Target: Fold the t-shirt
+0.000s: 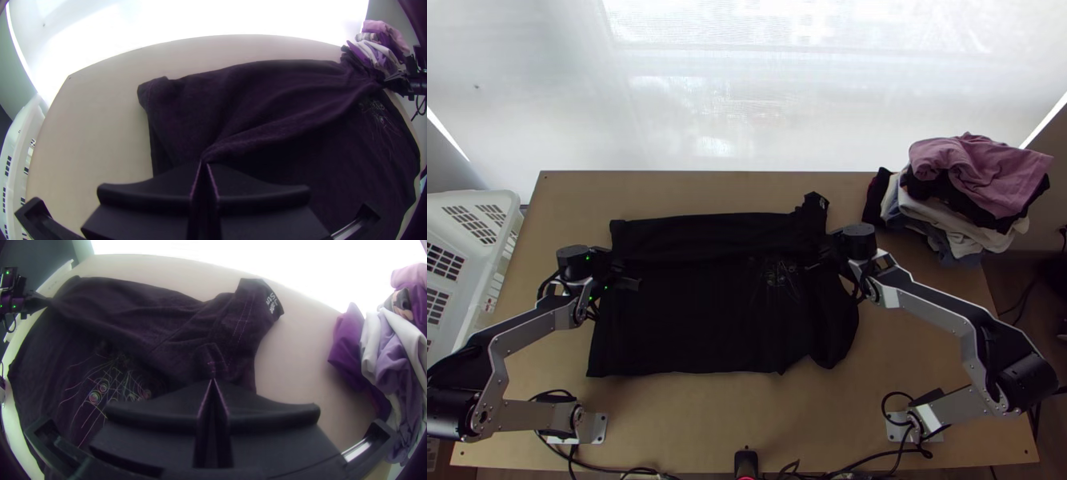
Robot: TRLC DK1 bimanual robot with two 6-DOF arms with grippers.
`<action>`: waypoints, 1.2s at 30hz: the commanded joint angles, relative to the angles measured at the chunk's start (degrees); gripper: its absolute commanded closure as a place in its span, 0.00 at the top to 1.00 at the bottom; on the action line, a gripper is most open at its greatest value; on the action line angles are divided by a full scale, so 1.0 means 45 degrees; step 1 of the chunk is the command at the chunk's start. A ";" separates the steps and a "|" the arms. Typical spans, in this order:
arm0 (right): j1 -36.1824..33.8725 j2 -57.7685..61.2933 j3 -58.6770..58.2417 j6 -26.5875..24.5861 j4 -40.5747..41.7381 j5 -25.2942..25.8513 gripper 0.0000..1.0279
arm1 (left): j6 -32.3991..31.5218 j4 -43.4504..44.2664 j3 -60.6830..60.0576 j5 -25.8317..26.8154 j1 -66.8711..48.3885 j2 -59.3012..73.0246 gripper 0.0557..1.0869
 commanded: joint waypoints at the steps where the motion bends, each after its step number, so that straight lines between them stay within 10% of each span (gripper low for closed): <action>1: 0.0006 -0.0036 -0.0270 0.0009 0.0118 -0.0006 0.03 | 0.0154 0.0050 -0.0307 -0.0044 0.0084 -0.0090 0.03; 20: 0.0084 -0.0680 -0.0660 -0.0069 0.0118 0.0013 0.04 | 0.0506 0.0304 -0.0268 -0.0396 0.0748 0.0496 0.03; 24: 0.0163 -0.0680 -0.0621 -0.0010 -0.0058 -0.0006 0.49 | 0.0506 0.0265 -0.0150 -0.0396 0.0728 0.0613 0.36; 27: 0.0260 -0.0797 -0.0465 0.0009 -0.0585 -0.0006 0.92 | 0.0564 -0.0204 -0.0092 -0.0376 0.0748 0.0281 0.42; 36: 0.0202 -0.2555 -0.0055 -0.0108 -0.2070 -0.0006 0.96 | 0.0525 -0.6629 0.1100 0.1362 0.0943 -0.3762 0.73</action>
